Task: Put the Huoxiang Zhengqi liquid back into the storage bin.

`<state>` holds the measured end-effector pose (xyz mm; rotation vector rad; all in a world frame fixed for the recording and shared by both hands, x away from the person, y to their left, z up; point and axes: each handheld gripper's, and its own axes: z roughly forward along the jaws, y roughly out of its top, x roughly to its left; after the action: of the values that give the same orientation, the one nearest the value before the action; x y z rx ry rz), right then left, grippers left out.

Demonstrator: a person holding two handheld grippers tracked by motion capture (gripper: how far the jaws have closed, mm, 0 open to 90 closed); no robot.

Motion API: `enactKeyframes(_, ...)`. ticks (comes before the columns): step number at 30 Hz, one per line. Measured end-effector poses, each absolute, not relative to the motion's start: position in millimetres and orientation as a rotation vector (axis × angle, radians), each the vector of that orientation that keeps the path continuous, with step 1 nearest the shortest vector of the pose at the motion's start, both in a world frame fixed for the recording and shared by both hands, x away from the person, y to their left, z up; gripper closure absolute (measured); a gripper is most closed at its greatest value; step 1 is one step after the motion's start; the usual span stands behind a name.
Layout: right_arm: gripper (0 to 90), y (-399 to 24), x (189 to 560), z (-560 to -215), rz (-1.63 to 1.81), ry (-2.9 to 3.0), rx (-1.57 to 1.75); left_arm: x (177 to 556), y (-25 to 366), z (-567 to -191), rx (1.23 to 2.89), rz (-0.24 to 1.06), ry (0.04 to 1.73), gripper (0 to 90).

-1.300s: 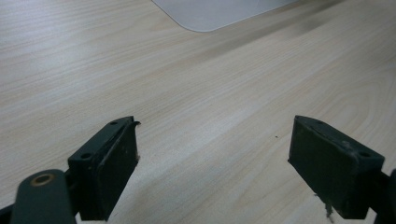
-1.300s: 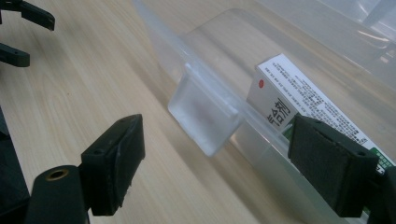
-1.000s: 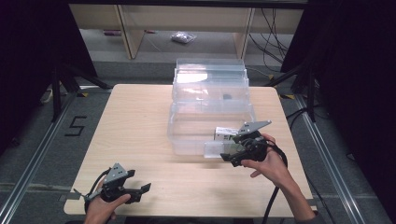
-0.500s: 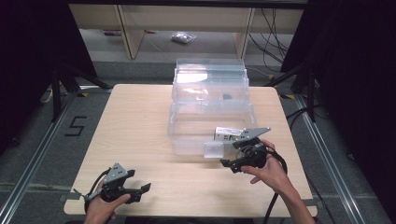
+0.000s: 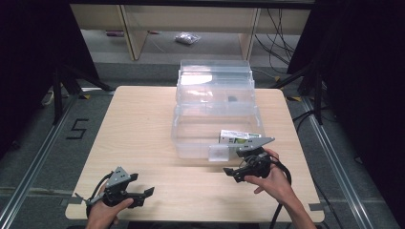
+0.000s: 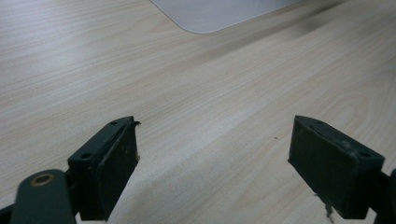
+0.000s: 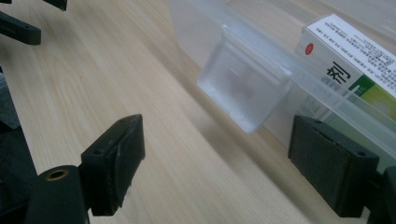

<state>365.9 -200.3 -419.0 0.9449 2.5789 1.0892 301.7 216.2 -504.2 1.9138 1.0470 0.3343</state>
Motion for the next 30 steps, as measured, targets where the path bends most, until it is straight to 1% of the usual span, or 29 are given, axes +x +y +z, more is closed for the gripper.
enactKeyframes(5, 19.3, -202.8, 362.3, -423.3, 1.095, 2.574, 0.962, 301.7, 215.8, -503.8, 1.910, 0.334, 1.045, 15.0)
enactKeyframes(6, 19.3, -203.9, 362.6, -424.6, 1.101, 2.587, 0.922, 301.6, 215.7, -503.8, 1.910, 0.334, 1.047, 15.0)
enactKeyframes(18, 19.2, -205.3, 354.9, -439.4, 1.087, 2.599, 0.984, 300.8, 216.0, -503.0, 1.906, 0.340, 1.045, 14.9)
enactKeyframes(20, 19.3, -205.8, 356.0, -440.7, 1.093, 2.606, 0.950, 300.9, 216.4, -502.8, 1.909, 0.337, 1.042, 15.0)
enactKeyframes(30, 19.2, -211.2, 349.8, -449.8, 1.064, 2.596, 1.023, 300.3, 215.9, -502.5, 1.905, 0.341, 1.044, 15.0)
